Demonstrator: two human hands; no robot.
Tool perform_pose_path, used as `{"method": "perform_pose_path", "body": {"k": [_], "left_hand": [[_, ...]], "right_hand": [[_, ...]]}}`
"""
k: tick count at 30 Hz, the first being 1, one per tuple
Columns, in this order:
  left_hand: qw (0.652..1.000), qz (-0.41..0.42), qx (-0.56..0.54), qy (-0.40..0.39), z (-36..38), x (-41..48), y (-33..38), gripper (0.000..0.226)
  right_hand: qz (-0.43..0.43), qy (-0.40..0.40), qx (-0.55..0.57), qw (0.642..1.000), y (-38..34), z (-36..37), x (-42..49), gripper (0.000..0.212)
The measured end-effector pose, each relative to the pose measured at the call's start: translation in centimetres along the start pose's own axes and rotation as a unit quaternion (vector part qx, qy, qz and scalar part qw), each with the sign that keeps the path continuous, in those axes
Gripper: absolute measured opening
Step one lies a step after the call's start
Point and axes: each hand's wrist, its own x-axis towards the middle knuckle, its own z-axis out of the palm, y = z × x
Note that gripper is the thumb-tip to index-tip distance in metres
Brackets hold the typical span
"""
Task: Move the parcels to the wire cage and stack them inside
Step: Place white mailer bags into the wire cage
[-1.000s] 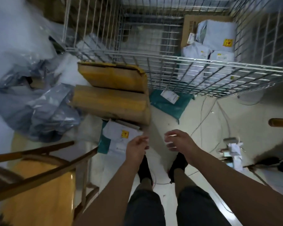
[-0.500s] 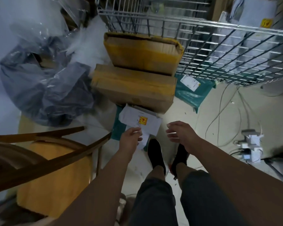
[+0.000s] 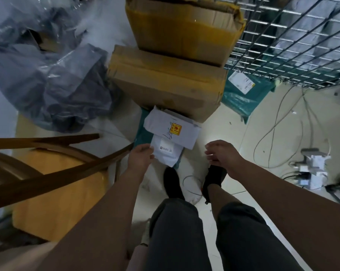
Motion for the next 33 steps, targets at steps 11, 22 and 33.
{"method": "perform_pose_path", "body": {"k": [11, 22, 33], "left_hand": [[0.995, -0.058, 0.067, -0.036, 1.8, 17.1, -2.0, 0.065], [0.989, 0.09, -0.112, -0.023, 7.0, 23.8, -6.4, 0.064], [0.971, 0.089, -0.197, -0.105, 1.9, 14.9, -2.2, 0.044]], "right_hand": [[-0.078, 0.04, -0.055, 0.995, 1.7, 6.6, 15.5, 0.072], [-0.066, -0.004, 0.016, 0.998, 5.4, 9.0, 21.9, 0.073], [-0.08, -0.121, -0.161, 0.976, 1.4, 9.6, 10.1, 0.061]]}}
